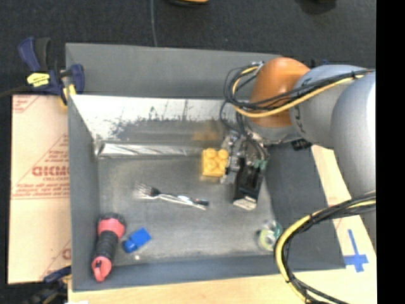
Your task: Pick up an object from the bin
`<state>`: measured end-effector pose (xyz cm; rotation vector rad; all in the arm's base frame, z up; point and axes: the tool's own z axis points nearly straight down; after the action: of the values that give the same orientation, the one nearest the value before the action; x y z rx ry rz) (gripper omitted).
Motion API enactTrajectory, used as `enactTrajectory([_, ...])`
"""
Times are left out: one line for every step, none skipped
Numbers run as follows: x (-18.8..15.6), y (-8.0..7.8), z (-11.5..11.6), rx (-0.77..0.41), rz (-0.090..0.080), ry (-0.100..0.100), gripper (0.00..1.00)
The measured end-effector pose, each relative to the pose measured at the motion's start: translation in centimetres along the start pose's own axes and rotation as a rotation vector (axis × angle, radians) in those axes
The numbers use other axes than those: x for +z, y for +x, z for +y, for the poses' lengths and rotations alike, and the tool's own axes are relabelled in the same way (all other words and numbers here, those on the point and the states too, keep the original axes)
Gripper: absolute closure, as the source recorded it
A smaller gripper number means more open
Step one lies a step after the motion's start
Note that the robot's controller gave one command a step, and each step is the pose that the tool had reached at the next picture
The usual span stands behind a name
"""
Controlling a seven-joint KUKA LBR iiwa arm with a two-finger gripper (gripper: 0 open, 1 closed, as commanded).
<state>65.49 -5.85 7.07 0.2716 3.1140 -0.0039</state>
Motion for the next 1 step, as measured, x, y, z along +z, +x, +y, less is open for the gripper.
enactTrajectory([-1.7,0.1,-0.05,0.0,0.002,0.0,1.0])
